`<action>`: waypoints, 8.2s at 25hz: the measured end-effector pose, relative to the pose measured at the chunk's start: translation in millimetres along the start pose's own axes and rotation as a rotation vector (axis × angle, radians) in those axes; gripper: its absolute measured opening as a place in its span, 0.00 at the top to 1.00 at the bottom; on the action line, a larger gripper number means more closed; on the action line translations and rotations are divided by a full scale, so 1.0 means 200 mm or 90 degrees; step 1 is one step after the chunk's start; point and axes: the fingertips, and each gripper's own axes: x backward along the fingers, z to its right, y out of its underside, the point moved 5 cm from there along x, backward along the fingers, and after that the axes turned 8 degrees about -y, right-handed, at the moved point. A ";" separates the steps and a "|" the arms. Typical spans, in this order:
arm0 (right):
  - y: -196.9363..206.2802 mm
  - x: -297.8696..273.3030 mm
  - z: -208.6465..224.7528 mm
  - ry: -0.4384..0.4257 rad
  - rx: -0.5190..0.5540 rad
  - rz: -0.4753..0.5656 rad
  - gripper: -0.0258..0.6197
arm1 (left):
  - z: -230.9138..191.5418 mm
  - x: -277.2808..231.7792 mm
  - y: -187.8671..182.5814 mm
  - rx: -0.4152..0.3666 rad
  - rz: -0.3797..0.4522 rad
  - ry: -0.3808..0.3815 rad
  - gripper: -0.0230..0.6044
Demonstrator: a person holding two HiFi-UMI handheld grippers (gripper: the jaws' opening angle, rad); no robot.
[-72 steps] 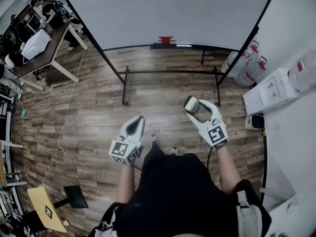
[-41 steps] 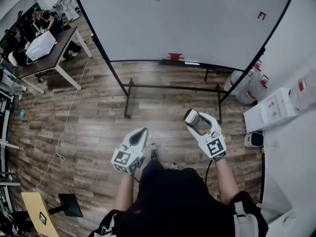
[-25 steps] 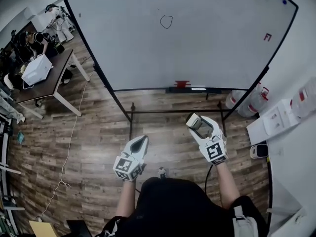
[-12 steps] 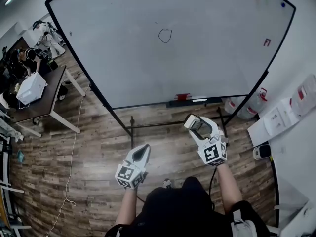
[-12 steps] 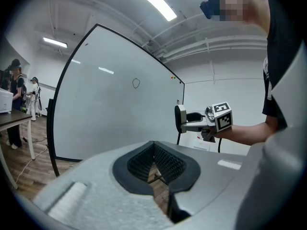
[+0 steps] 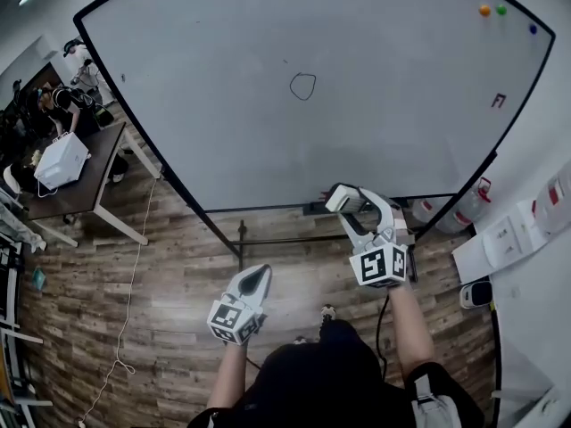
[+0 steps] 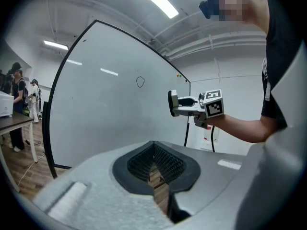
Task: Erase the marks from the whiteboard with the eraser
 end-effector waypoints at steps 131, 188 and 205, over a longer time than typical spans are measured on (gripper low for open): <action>-0.50 -0.74 0.93 0.202 0.111 -0.202 0.57 | -0.63 -0.83 -0.18 0.010 -0.021 0.115 0.95; -0.75 -1.03 0.56 0.105 0.258 -0.178 0.58 | -0.70 -0.71 -0.11 0.038 -0.029 0.084 0.95; -0.09 -1.04 0.04 -0.090 0.168 -0.243 0.58 | -0.61 -0.80 -0.14 0.039 -0.034 0.103 0.95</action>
